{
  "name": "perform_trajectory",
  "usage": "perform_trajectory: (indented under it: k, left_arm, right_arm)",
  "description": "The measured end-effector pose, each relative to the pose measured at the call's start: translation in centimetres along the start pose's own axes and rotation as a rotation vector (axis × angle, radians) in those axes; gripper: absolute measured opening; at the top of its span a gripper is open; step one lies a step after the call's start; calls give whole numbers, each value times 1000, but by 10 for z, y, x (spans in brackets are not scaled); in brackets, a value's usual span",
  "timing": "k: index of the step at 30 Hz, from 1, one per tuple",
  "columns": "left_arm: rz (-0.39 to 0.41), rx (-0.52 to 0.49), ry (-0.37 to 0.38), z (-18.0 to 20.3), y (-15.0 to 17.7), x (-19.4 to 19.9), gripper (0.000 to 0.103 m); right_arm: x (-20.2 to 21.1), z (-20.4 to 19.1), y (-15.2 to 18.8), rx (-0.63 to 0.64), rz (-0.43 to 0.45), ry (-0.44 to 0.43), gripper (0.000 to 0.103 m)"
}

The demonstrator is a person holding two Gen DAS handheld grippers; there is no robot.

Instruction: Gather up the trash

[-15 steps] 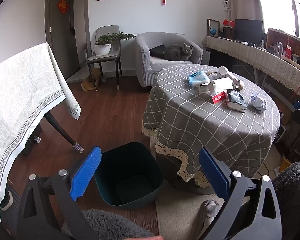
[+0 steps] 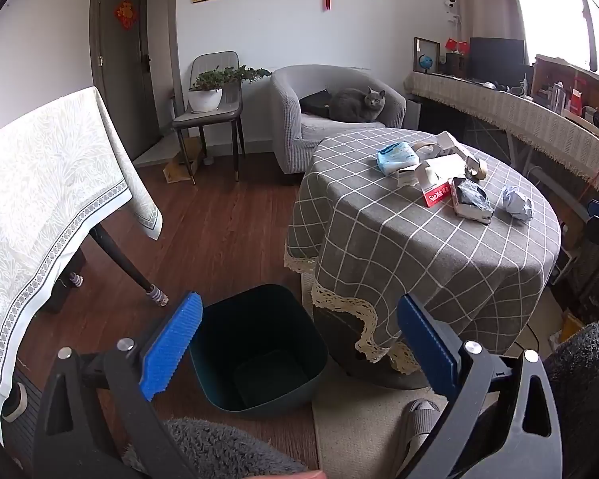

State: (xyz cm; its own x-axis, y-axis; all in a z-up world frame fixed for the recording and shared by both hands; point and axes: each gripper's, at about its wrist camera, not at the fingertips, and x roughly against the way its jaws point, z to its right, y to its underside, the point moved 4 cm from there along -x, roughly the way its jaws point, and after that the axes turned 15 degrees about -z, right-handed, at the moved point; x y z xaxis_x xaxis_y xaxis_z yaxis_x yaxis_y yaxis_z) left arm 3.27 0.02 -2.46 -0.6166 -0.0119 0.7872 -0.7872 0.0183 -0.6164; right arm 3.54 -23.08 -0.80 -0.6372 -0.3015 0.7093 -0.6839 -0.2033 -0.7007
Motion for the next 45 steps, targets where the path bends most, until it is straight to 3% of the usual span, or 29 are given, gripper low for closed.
perform_trajectory:
  k: [45]
  left_arm:
    - [2, -5, -8, 0, -1, -1, 100]
  right_arm:
    - [-5, -3, -1, 7, -7, -1, 100]
